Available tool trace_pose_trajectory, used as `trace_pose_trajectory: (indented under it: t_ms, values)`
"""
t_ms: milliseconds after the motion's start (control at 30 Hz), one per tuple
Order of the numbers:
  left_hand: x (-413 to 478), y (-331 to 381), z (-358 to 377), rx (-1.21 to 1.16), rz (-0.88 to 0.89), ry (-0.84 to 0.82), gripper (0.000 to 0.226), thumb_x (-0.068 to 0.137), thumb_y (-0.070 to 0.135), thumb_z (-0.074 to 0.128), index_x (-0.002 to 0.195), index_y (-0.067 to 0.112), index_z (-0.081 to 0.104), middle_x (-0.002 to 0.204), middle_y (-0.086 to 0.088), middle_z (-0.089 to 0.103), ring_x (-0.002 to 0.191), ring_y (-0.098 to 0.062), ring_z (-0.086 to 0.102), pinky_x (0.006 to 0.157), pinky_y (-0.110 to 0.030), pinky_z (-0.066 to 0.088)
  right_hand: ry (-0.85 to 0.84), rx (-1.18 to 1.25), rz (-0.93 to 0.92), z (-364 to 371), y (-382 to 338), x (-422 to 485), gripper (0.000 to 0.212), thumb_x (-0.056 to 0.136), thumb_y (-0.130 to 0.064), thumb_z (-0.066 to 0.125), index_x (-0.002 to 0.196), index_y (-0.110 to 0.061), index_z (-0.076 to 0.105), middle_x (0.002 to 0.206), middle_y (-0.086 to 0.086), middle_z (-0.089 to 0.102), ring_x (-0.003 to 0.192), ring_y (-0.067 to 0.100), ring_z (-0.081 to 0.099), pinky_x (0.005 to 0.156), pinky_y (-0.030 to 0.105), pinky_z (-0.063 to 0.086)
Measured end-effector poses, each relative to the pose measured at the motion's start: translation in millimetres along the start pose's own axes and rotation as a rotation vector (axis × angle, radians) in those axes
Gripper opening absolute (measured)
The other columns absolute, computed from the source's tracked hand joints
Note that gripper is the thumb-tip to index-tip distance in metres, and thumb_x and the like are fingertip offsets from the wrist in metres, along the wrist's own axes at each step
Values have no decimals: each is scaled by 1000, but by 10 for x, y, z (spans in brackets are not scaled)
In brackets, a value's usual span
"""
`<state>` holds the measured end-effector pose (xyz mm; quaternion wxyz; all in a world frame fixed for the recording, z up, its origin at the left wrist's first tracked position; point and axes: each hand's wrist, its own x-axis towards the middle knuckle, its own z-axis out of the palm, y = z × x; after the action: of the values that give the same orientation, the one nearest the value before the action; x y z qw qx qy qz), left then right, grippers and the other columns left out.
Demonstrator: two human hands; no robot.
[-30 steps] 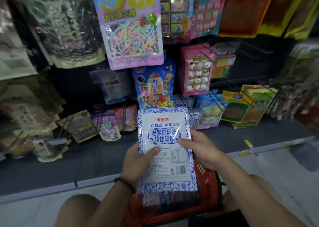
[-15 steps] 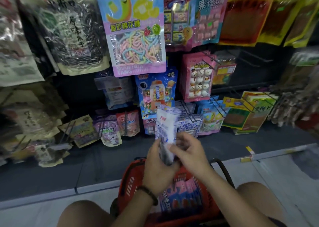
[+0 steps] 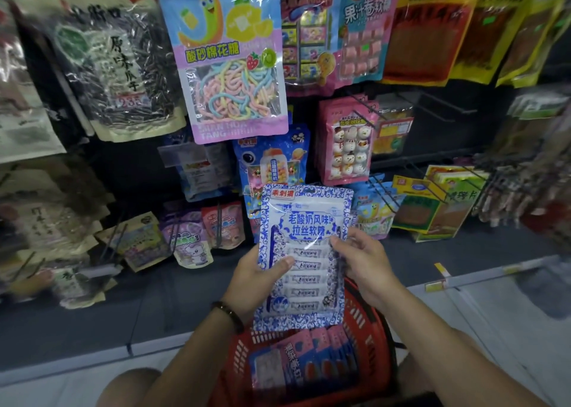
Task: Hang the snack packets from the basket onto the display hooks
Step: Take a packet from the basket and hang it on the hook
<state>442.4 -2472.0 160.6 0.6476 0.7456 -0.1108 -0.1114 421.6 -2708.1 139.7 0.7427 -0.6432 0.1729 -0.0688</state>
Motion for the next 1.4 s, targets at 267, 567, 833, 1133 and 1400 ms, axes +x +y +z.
trace_pose_trajectory:
  t_ms: [267, 567, 833, 1133, 1400]
  values:
    - [237, -31, 175, 70, 73, 114, 62, 97, 37, 78, 153, 24, 55, 154, 8, 61, 143, -11, 56, 118, -39, 49, 59, -110, -182, -220, 8, 149, 32, 89, -24, 86, 88, -12, 57, 83, 34, 50, 77, 39, 63, 79, 41, 49]
    - [684, -260, 695, 435, 26, 226, 29, 97, 30, 80, 118, 35, 61, 98, 16, 61, 92, -15, 62, 98, -39, 54, 159, -226, -227, -615, 156, 643, 24, 88, -3, 85, 104, -1, 67, 82, 17, 69, 77, 21, 65, 72, 31, 54]
    - [1088, -679, 1065, 348, -45, 117, 4, 102, 40, 71, 103, 40, 68, 94, 10, 70, 91, -10, 68, 86, -33, 50, 194, -95, 5, -893, 612, 1160, 22, 88, -2, 82, 80, -5, 62, 74, 10, 65, 77, 28, 68, 77, 46, 61]
    - [1698, -1247, 1353, 207, -255, 152, 21, 97, 40, 77, 80, 30, 71, 86, -8, 74, 94, -38, 71, 98, -53, 57, 88, 49, 200, -1118, 1028, 1623, 24, 98, -9, 74, 98, 2, 52, 86, 13, 52, 82, 21, 72, 76, 29, 65]
    - [1922, -1332, 1532, 161, -362, 287, 34, 110, 43, 54, 81, 27, 61, 68, 2, 61, 57, -17, 53, 62, -41, 48, -5, -87, 183, -997, 1067, 1837, 64, 93, 4, 76, 142, -25, 47, 122, -4, 57, 113, 16, 55, 92, 43, 53]
